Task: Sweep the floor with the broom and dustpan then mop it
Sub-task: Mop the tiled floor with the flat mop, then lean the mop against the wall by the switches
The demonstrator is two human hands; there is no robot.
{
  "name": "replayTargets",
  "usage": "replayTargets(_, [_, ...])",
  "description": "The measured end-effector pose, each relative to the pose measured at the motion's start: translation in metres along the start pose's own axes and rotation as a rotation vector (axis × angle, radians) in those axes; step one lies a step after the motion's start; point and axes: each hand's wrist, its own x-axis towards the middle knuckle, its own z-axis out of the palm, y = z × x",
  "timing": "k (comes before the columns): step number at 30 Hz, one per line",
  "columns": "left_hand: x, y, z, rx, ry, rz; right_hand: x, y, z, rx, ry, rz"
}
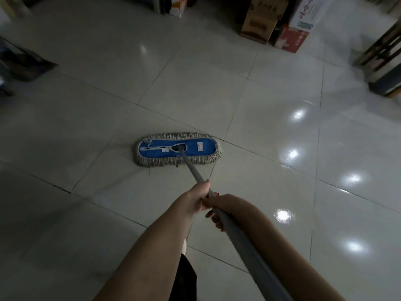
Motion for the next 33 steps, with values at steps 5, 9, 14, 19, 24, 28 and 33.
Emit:
replayTargets(5, [-0.008, 0.081, 0.004, 0.036, -0.062, 0.036, -0.009, -0.083, -0.04, 0.004, -0.037, -0.013])
replayTargets(9, [-0.014, 0.118, 0.008, 0.039, -0.068, 0.069, -0.016, -0.118, -0.066, 0.031, -0.138, -0.007])
replayTargets(14, [-0.014, 0.144, 0.008, 0.012, -0.113, 0.153, -0.014, -0.142, -0.085, 0.088, -0.188, -0.005])
replayTargets(19, [-0.014, 0.166, 0.019, 0.009, -0.161, 0.195, -0.017, -0.162, -0.109, 0.161, -0.226, 0.009])
replayTargets(24, [-0.018, 0.201, 0.031, -0.091, -0.136, 0.228, -0.023, -0.196, -0.132, 0.212, -0.192, 0.017])
replayTargets(28, [-0.013, 0.234, 0.035, -0.133, -0.117, 0.255, -0.027, -0.229, -0.148, 0.122, -0.114, -0.061])
replayTargets(33, [-0.012, 0.265, 0.04, -0.229, -0.148, 0.26, -0.024, -0.259, -0.174, 0.119, -0.149, -0.118])
